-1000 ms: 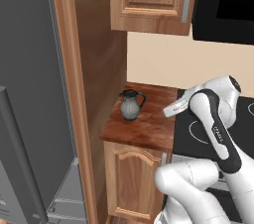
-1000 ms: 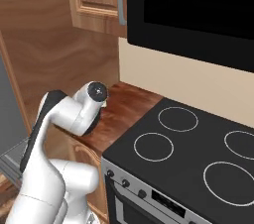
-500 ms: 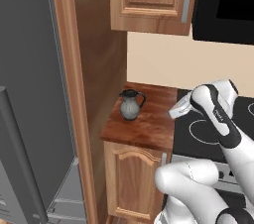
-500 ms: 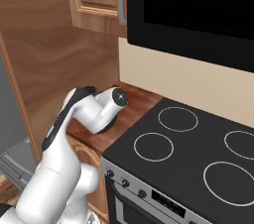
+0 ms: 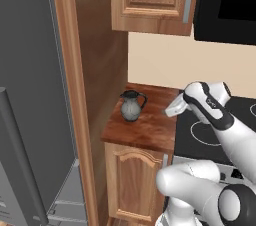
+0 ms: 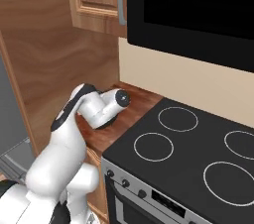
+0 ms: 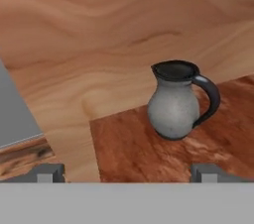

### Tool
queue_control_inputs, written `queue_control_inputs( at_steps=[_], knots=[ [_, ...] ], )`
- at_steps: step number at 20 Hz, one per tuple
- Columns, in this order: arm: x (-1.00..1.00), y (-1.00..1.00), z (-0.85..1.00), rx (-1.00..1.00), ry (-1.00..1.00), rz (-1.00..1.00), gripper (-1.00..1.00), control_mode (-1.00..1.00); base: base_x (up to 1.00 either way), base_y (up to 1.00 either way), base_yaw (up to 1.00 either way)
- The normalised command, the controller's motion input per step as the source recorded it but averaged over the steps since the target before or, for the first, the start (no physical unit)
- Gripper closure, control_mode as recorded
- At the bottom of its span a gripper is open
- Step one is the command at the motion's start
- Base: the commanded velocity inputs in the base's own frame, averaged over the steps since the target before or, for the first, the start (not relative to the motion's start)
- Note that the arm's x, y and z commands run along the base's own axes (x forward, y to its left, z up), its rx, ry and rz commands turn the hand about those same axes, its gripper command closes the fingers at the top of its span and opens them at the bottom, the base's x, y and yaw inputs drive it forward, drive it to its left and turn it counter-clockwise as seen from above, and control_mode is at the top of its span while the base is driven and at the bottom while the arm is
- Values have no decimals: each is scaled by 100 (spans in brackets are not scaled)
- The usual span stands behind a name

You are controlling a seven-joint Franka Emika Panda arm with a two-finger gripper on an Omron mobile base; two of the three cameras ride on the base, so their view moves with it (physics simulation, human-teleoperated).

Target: Move the cucumber and peach from the second highest shelf to the top shelf to make space. Then, place the pitcher from the counter on the cleared second highest shelf.

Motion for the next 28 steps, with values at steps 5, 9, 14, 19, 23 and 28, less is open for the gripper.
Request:
queue_control_inputs(
  at_steps=[5, 9, 14, 19, 23, 28],
  knots=[
    [33, 0, -3, 0, -6, 0, -100, -100, 0, 0, 0],
    [30, 0, 0, 0, 0, 4, -100, -100, 0, 0, 0],
    [32, -2, 0, 1, 0, 10, -100, -100, 0, 0, 0],
    [32, -1, 0, 2, 0, 15, -100, -100, 0, 0, 0],
    [30, 0, -6, 1, 0, 16, -100, -100, 0, 0, 0],
    [27, 0, -8, 0, 0, 16, -100, -100, 0, 0, 0]
  ],
)
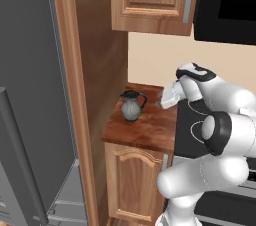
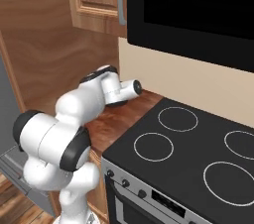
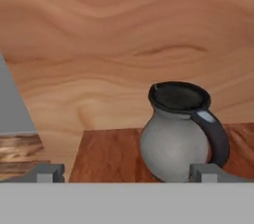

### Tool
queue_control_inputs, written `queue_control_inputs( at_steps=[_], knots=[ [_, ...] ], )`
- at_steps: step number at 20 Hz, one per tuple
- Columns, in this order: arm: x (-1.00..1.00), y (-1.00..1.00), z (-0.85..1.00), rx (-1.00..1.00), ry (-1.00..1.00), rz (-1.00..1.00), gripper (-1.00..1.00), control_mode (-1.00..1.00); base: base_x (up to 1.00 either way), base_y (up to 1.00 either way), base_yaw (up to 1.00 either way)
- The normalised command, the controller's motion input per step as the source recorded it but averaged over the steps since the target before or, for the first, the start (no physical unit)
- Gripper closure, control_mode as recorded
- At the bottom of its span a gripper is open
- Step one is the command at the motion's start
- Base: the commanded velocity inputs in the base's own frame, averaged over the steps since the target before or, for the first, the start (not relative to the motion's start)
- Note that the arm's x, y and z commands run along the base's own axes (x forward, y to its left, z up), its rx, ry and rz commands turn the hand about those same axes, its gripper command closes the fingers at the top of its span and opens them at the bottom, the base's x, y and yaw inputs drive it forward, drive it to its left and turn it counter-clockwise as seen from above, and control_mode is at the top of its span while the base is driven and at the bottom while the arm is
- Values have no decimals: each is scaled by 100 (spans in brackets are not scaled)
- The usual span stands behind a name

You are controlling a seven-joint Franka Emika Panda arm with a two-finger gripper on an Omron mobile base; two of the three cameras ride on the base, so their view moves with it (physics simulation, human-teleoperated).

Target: Move the cucumber and peach from the second highest shelf to the top shelf to make space. Then, place the pitcher from the counter on the cleared second highest shelf.

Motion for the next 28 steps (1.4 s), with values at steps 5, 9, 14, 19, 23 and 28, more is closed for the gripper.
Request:
queue_control_inputs(
  at_steps=[5, 9, 14, 19, 23, 28],
  knots=[
    [29, 0, -7, 0, 0, 15, -100, -100, 0, 0, 0],
    [35, 0, -4, 0, 0, 12, -100, -100, 0, 0, 0],
    [34, 1, -6, 0, 0, 10, -100, -100, 0, 0, 0],
    [36, 10, -16, 0, 0, 9, -100, -100, 0, 0, 0],
    [37, 16, -22, 0, 0, 9, -100, -100, 0, 0, 0],
    [41, 12, -20, 0, 0, 10, -100, -100, 0, 0, 0]
  ],
)
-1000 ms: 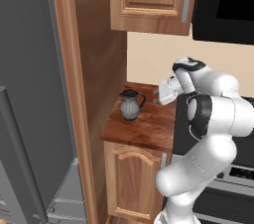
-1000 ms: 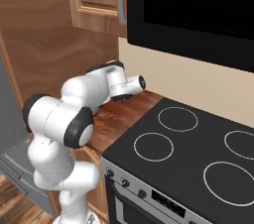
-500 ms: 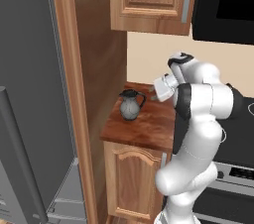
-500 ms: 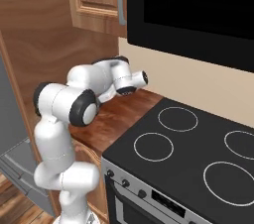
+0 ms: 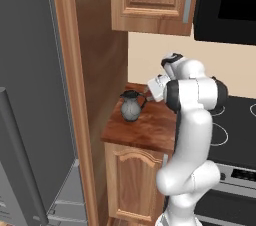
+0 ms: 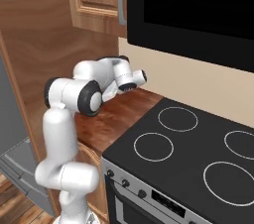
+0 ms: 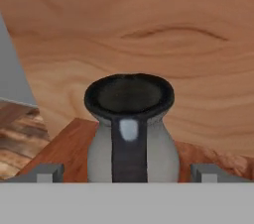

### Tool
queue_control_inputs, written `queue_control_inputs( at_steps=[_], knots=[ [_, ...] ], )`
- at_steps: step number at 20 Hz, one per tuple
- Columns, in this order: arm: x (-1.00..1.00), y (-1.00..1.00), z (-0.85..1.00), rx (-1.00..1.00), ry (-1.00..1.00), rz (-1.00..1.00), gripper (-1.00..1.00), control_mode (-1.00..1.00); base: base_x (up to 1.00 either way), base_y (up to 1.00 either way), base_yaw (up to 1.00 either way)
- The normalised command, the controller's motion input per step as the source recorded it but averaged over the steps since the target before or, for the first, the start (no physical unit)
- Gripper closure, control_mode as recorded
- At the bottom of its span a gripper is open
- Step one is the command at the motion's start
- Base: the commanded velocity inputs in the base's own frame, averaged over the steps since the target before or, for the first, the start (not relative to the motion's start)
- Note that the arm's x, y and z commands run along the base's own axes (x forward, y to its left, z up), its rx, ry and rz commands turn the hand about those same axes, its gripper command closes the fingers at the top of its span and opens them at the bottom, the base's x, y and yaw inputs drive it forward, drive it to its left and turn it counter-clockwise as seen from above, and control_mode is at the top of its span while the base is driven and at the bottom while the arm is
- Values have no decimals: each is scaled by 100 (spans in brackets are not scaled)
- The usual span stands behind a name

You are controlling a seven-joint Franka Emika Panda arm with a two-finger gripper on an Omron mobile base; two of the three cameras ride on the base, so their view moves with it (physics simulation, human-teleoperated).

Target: Move the cucumber and peach from the second highest shelf to the top shelf to make space. Then, place the pitcher from the counter on the cleared second highest shelf.

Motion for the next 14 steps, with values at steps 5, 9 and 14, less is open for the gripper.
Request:
queue_control_inputs(
  at_steps=[5, 9, 14],
  knots=[
    [40, 11, -22, 0, 0, 10, -100, -100, 0, 0, 0],
    [33, 16, -25, 0, 0, 10, -100, -100, 0, 0, 0],
    [6, 39, -30, -2, 0, 10, -100, -100, 0, 0, 0]
  ],
)
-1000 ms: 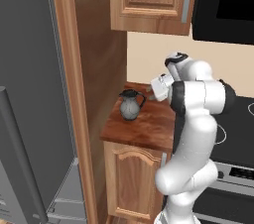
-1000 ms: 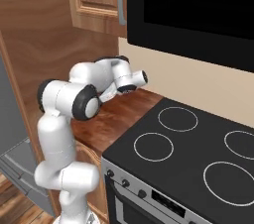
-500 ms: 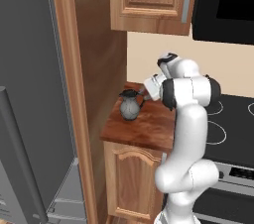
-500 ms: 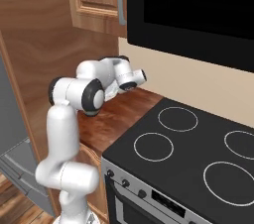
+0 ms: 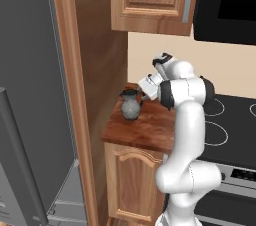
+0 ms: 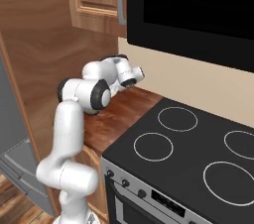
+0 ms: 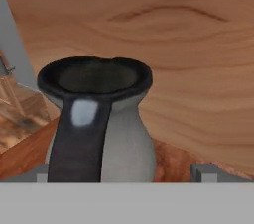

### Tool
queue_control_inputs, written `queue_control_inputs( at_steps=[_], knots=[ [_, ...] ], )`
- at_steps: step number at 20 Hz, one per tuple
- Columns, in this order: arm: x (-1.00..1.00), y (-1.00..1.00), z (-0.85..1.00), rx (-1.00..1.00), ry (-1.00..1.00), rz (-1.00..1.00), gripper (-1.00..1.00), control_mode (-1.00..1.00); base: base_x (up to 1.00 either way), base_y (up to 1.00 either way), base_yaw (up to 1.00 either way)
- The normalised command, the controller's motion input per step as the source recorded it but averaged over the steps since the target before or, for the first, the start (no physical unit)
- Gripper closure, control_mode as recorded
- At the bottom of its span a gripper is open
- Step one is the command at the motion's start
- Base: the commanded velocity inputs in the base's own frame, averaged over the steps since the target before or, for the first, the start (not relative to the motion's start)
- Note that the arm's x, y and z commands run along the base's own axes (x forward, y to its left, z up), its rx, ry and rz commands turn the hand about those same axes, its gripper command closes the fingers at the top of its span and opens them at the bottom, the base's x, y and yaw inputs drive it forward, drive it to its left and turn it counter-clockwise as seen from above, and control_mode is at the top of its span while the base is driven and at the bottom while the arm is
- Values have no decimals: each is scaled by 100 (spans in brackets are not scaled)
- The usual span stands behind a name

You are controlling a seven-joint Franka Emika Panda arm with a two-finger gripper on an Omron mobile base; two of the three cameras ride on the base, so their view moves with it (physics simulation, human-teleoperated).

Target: Move the cucumber and peach from the second highest shelf to the top shelf to make space. Then, place the pitcher from the counter on the cleared second highest shelf.

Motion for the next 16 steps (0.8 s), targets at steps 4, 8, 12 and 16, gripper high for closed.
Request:
queue_control_inputs(
  at_steps=[4, 8, 12, 16],
  knots=[
    [0, 48, -28, -4, -2, 8, 100, -100, 0, 0, 0],
    [0, 7, -1, 0, 0, 0, 100, -100, 0, 0, 0],
    [-26, 0, -8, 0, -1, 0, 100, -100, 0, 0, 0],
    [-80, 0, -15, 0, -13, -11, 100, -100, 0, 0, 0]
  ],
)
